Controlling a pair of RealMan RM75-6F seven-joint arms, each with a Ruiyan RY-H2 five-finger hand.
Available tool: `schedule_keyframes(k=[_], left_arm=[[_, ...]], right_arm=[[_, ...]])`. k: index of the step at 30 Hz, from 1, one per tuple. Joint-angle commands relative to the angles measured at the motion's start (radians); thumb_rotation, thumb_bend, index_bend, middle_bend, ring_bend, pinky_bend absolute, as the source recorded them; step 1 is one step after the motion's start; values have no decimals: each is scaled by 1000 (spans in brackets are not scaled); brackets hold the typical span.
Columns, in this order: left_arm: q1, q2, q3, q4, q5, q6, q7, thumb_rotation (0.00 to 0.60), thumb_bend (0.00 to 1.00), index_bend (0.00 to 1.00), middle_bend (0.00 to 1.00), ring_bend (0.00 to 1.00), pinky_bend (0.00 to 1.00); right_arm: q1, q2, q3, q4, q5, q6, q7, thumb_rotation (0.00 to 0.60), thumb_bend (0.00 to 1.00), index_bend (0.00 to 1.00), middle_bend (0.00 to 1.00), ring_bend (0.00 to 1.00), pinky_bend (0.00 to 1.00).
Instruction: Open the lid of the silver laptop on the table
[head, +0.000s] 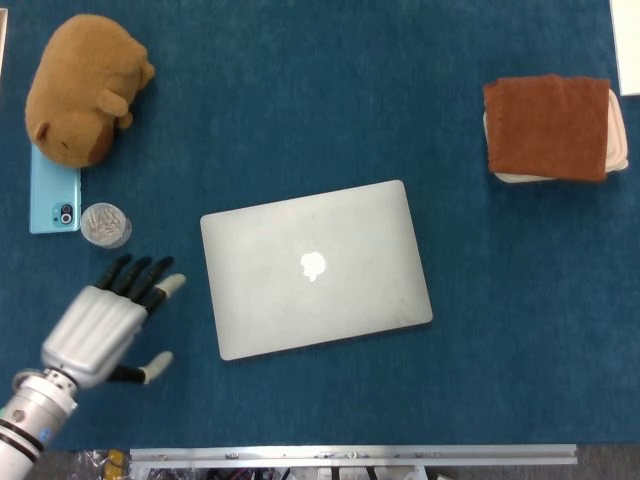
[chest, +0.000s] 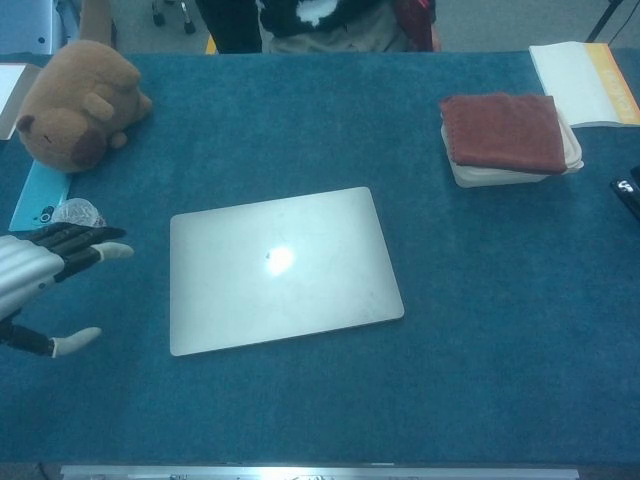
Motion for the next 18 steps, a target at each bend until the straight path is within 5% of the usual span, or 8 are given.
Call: schedule_keyframes(k=[1, 8, 18], left_arm=[[-4, -36, 8, -17, -27, -26, 43, 369, 295, 0, 0, 0, 0], [-21, -128, 2, -6, -76, -64, 134, 528, 295, 0, 0, 0, 0], [-43, -248, -3, 69, -33, -60, 110, 537, 295, 0, 0, 0, 0]], right_arm=[[2, -4, -1, 8, 2, -1, 8, 600, 297, 135, 151, 76, 91], [2, -5, -2, 27, 7, 1, 32, 600, 296, 134, 151, 76, 91], [-6, 0, -6, 43, 15, 11, 57, 600, 296, 134, 150, 76, 91]])
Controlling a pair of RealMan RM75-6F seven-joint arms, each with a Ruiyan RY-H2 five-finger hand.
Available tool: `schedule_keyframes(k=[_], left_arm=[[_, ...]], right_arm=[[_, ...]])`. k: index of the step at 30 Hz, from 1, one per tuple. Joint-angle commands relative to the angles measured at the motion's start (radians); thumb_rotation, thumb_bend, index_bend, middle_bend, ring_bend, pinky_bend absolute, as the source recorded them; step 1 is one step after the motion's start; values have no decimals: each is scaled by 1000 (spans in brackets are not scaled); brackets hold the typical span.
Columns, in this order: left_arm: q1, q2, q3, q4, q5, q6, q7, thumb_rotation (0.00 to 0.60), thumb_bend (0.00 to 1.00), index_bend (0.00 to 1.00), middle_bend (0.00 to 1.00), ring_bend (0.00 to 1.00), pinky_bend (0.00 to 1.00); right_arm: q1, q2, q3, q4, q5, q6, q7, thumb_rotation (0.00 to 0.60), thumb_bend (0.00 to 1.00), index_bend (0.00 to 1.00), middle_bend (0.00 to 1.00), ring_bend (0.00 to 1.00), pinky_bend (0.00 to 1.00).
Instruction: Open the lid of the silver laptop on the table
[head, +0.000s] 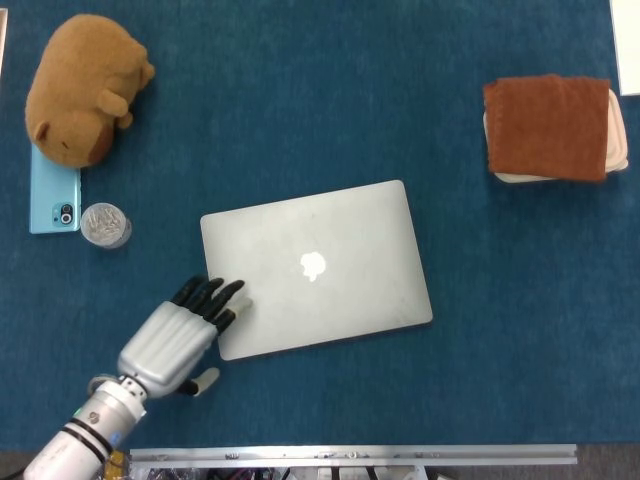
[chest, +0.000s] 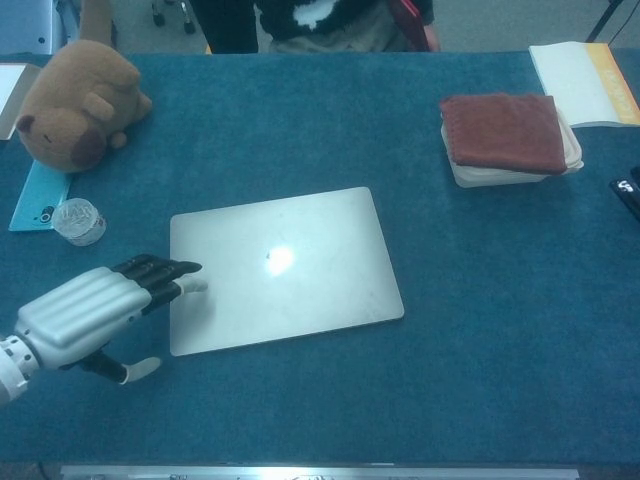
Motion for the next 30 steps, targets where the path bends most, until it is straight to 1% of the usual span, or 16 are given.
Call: schedule_keyframes(k=[1, 6, 12, 30], left_arm=[[-11, -30, -3, 18, 14, 0, -12, 538, 295, 0, 0, 0, 0], [-27, -87, -13, 54, 17, -7, -25, 539, 295, 0, 0, 0, 0], [-44, -134, -19, 86, 18, -13, -31, 540, 295, 0, 0, 0, 0], [-73, -209, -22, 173, -8, -18, -52, 577, 294, 0, 0, 0, 0]], right_arm=[[-2, 2, 0, 2, 2, 3, 5, 600, 296, 135, 151, 76, 91], [-8, 8, -1, 7, 5, 10, 17, 600, 295, 134, 151, 76, 91], [-15, 17, 0, 8, 9, 19, 31, 600, 295, 135, 151, 76, 91], [-28, 31, -3, 3, 10, 34, 51, 600, 294, 135, 150, 76, 91]])
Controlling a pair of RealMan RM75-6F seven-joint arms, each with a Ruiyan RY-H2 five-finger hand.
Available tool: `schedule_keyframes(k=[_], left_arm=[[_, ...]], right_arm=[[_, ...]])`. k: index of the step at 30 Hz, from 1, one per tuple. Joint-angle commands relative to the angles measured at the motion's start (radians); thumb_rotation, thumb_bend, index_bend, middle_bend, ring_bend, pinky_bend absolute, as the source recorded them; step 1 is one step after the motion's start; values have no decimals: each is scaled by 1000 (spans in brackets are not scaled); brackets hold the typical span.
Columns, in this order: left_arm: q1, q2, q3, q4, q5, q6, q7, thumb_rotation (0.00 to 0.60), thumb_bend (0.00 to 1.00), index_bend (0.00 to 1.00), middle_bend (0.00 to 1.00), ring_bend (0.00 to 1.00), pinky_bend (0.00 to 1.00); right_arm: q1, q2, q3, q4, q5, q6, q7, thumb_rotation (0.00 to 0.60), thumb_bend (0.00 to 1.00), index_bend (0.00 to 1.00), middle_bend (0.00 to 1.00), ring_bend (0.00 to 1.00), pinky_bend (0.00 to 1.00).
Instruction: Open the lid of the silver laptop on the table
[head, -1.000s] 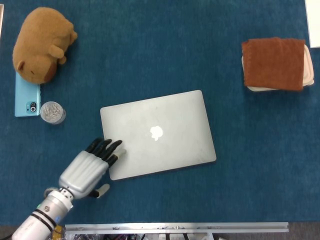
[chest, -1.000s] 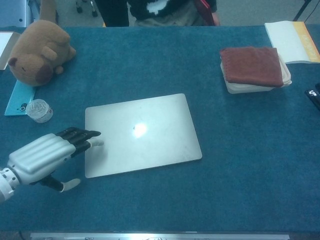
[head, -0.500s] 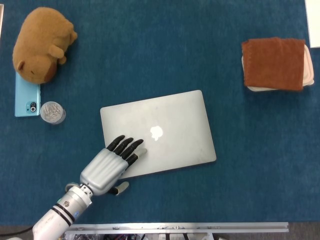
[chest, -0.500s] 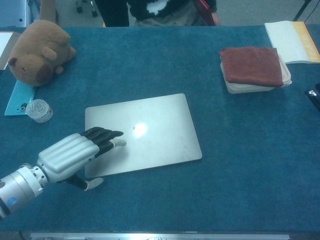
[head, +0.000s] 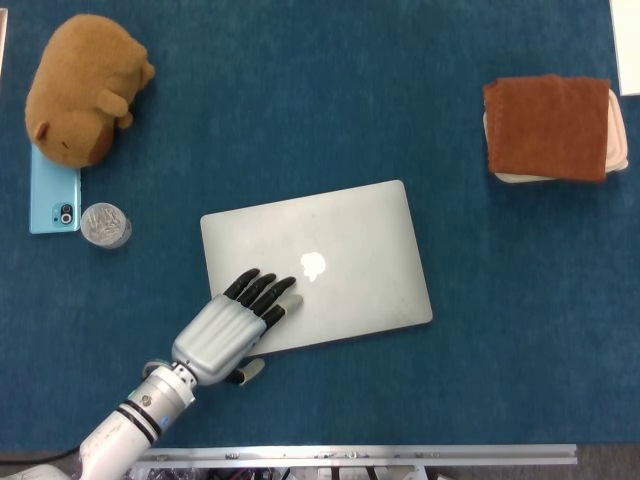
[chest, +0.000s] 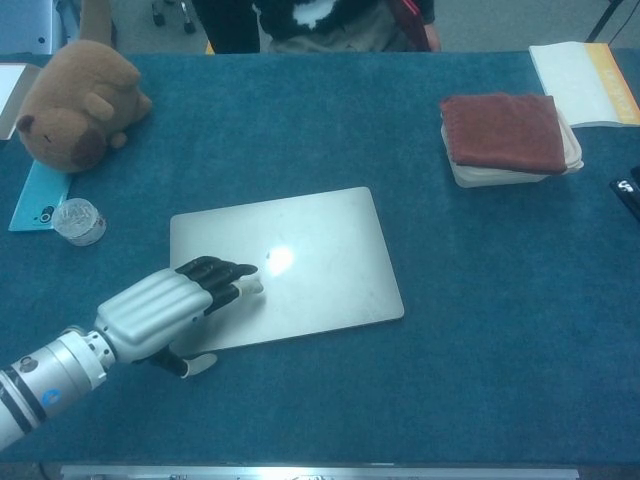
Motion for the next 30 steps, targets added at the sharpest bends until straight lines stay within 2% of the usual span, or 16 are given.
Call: schedule_keyframes(k=[1, 14, 30], left_arm=[[-5, -6, -3, 4, -9, -3, 3, 577, 294, 0, 0, 0, 0], [-27, -35, -10, 49, -13, 4, -17, 578, 294, 0, 0, 0, 0], [-81, -99, -55, 105, -29, -9, -40, 578, 294, 0, 0, 0, 0]], right_arm=[[-1, 1, 0, -2, -1, 3, 0, 600, 294, 135, 150, 76, 91], [-5, -1, 1, 1, -2, 11, 7, 600, 294, 135, 150, 76, 91], [-9, -1, 3, 0, 2, 13, 6, 600, 294, 135, 151, 76, 91]])
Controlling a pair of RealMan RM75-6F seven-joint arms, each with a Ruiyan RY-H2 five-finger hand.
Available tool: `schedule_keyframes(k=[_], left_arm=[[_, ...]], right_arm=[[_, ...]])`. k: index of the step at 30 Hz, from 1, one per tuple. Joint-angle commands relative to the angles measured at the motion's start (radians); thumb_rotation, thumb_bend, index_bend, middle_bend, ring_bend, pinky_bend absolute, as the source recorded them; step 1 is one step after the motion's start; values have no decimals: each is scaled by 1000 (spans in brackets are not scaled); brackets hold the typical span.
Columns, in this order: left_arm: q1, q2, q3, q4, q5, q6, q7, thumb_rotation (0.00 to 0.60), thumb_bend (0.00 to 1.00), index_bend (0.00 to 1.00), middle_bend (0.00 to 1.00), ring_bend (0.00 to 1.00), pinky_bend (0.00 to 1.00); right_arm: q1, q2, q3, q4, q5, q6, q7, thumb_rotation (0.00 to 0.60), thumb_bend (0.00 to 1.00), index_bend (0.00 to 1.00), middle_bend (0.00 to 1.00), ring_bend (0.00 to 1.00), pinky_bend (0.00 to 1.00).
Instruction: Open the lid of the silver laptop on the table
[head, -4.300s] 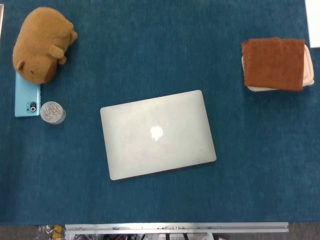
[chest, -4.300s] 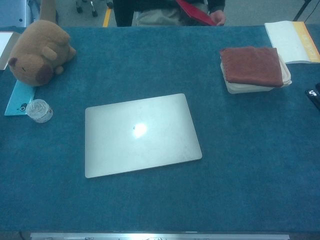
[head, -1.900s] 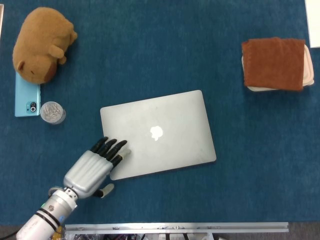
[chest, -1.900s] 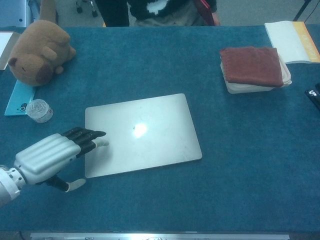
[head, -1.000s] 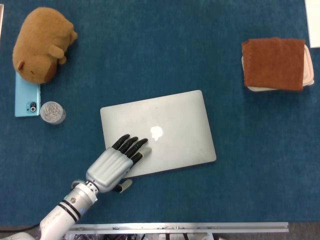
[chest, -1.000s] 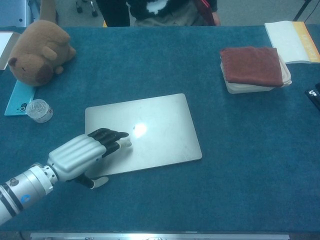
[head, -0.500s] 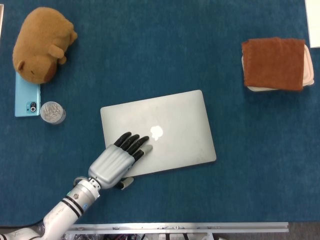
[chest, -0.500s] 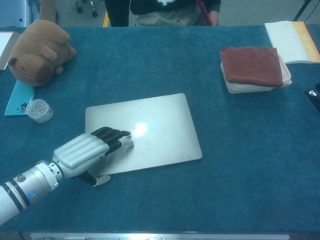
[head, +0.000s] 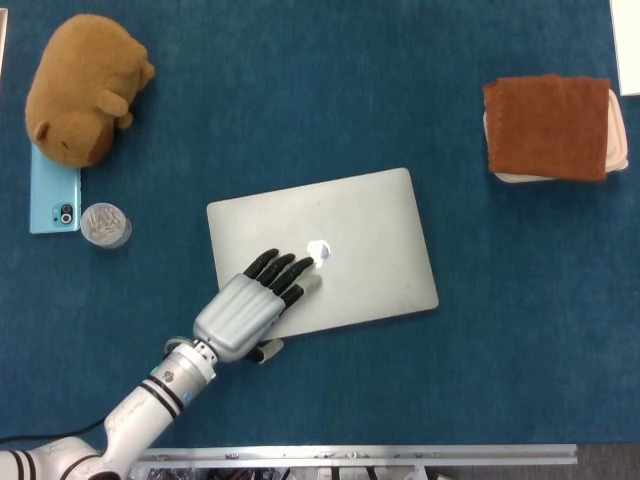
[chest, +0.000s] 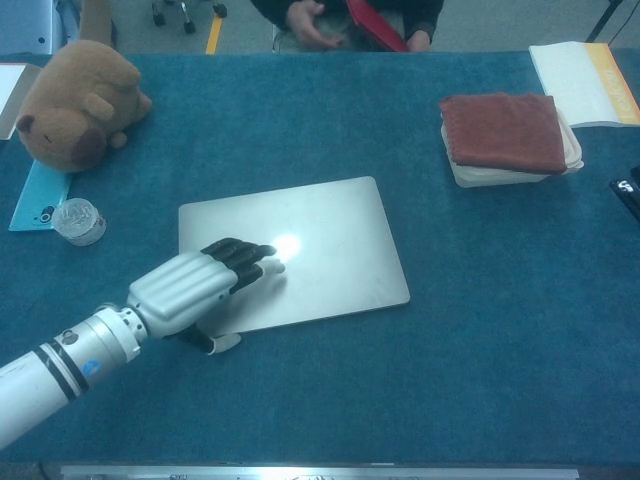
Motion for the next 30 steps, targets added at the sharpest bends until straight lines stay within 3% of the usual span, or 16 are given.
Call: schedule_keyframes(k=[1, 30], left_arm=[[-9, -8, -6, 9, -5, -3, 8, 578, 294, 0, 0, 0, 0], [-61, -11, -37, 71, -56, 6, 28, 579, 294, 0, 0, 0, 0]], right_arm=[[-2, 1, 1, 0, 1, 2, 1, 600, 294, 135, 151, 76, 91], [-9, 2, 3, -10, 2, 10, -3, 600, 293, 135, 151, 76, 91]])
